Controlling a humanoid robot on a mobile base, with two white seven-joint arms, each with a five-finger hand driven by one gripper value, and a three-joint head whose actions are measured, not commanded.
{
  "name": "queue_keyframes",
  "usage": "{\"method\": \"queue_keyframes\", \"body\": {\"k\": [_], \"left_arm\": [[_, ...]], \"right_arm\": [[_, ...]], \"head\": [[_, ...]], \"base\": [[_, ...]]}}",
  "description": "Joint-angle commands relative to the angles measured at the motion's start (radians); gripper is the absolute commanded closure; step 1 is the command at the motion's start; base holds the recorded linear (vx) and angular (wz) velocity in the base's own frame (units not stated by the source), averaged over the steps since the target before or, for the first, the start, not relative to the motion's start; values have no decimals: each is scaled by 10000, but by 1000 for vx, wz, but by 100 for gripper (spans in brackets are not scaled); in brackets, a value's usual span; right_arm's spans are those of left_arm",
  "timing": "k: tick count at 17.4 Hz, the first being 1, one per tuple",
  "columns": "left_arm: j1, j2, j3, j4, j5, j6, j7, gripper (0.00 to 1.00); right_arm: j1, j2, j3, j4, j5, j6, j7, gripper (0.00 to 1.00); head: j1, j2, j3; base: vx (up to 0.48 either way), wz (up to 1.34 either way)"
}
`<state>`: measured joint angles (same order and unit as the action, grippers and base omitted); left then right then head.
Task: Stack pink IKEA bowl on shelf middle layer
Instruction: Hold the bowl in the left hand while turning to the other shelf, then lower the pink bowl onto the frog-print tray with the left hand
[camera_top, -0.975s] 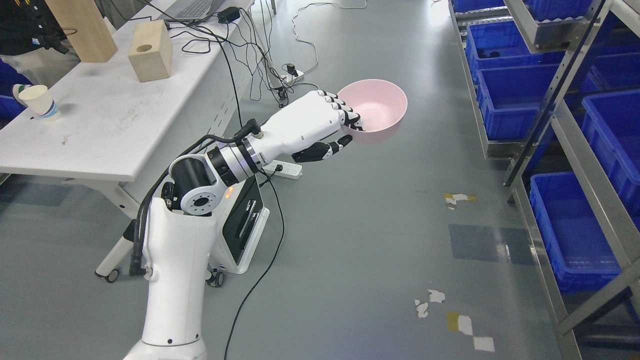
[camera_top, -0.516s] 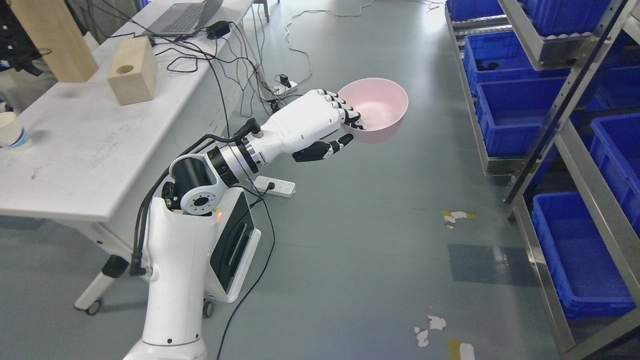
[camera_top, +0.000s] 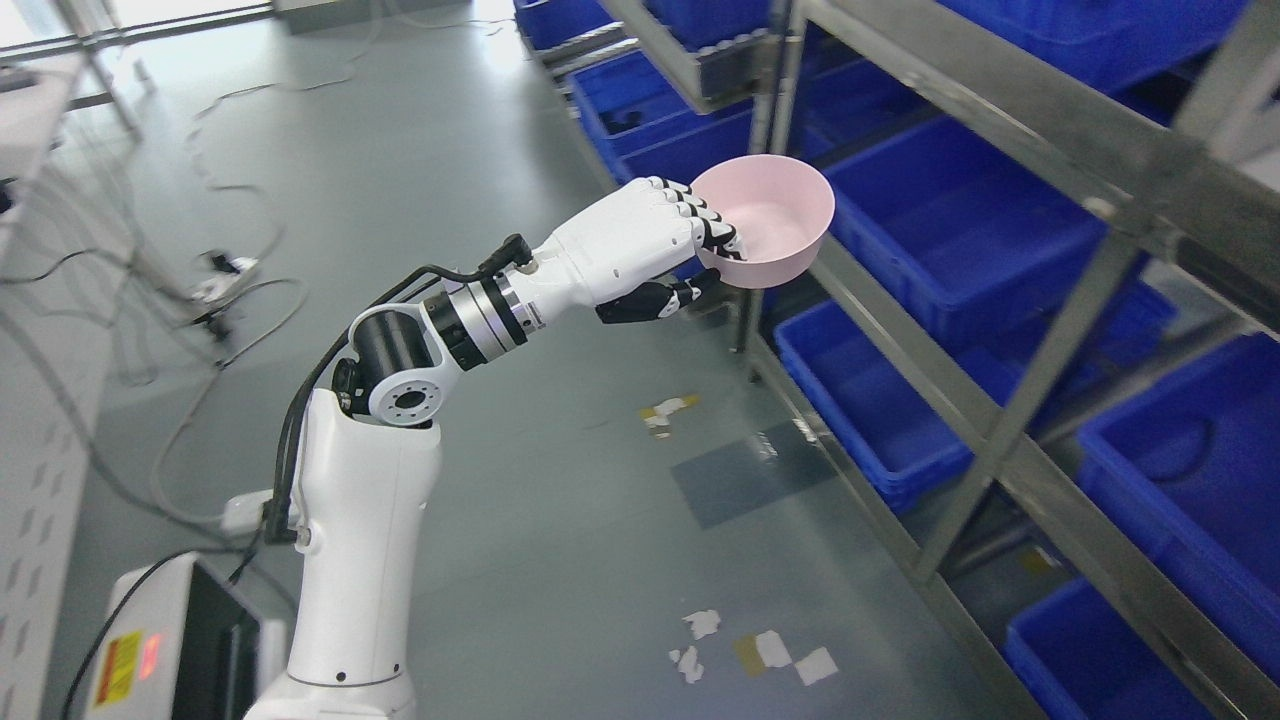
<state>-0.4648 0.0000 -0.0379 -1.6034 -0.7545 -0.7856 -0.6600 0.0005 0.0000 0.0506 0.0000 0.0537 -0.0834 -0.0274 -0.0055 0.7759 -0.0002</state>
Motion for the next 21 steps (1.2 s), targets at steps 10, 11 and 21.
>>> {"method": "queue_keyframes", "body": {"k": [10,11,21], "left_arm": [[-2423,534,579,172,260,1320,-916,99],[-2469,658,579,355,213,1458,-902,99],[-2899,1012,318,1155,-1014,1552,-2129,99]], "right_arm": [[225,-175,0,-175,0,5,13,0],[225,-175,0,-175,0,5,13,0],[225,-175,0,-175,0,5,13,0]], "head": [[0,-1,0],[0,-1,0],[0,-4,0]], "base": [[95,-1350],[128,-1102],[142,-563]]}}
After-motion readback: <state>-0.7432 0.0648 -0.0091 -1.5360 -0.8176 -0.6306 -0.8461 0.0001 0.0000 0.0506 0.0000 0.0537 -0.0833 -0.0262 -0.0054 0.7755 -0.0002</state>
